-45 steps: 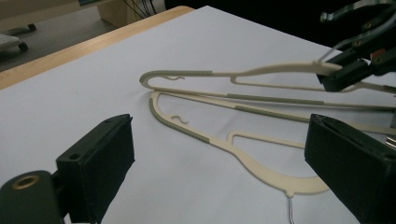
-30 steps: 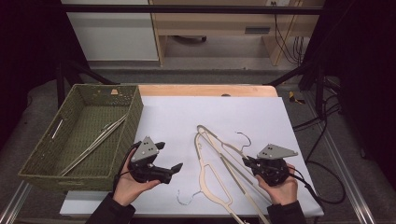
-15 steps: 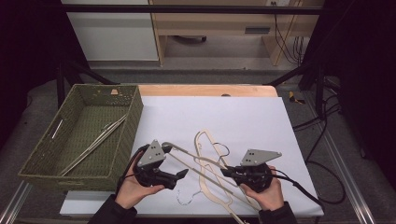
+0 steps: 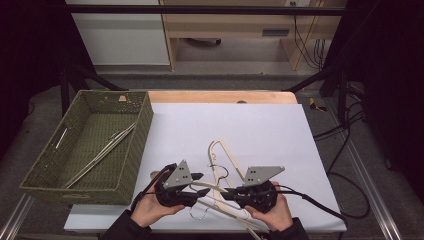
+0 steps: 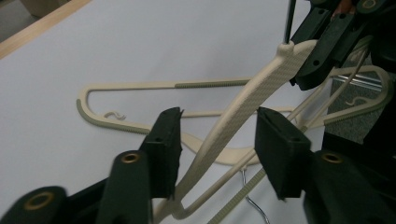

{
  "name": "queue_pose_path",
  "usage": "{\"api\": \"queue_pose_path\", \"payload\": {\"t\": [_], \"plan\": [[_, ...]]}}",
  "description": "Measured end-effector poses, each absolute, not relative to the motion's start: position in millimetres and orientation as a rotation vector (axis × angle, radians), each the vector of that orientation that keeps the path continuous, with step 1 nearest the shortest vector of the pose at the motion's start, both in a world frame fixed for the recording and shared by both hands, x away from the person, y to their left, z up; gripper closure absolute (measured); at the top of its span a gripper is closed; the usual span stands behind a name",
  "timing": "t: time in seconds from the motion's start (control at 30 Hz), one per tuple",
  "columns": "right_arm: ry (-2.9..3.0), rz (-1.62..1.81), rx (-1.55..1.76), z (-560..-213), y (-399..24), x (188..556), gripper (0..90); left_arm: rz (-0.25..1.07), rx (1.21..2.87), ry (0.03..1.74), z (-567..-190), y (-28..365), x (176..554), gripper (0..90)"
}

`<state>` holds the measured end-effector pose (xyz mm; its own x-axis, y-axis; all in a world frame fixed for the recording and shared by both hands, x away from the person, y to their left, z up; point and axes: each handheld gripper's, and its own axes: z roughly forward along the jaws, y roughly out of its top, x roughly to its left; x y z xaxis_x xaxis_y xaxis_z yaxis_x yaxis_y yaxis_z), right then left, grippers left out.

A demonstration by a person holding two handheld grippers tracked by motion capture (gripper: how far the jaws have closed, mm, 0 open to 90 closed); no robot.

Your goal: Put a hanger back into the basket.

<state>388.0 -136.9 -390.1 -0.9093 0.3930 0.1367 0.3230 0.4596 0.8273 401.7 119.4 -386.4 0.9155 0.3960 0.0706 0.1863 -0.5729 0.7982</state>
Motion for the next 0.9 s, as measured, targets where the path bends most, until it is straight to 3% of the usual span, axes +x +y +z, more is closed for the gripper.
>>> {"api": "queue_pose_path", "payload": {"t": [0.07, 0.3, 0.7, 0.9], "plan": [[2.631, 1.463, 0.644, -390, -136, 388, 86.5, 0.288, 2.199, 0.409, -387, 119, 402, 60.6], [2.641, 1.464, 0.644, -391, -136, 389, 85.6, 0.291, 2.262, 0.393, -386, 119, 401, 68.4], [2.467, 1.412, 0.65, -390, -139, 388, 59.3, 0.209, 2.273, 0.355, -383, 115, 392, 84.3], [2.363, 1.459, 0.667, -386, -149, 387, 38.7, 0.227, 2.233, 0.403, -381, 121, 394, 86.3]]}}
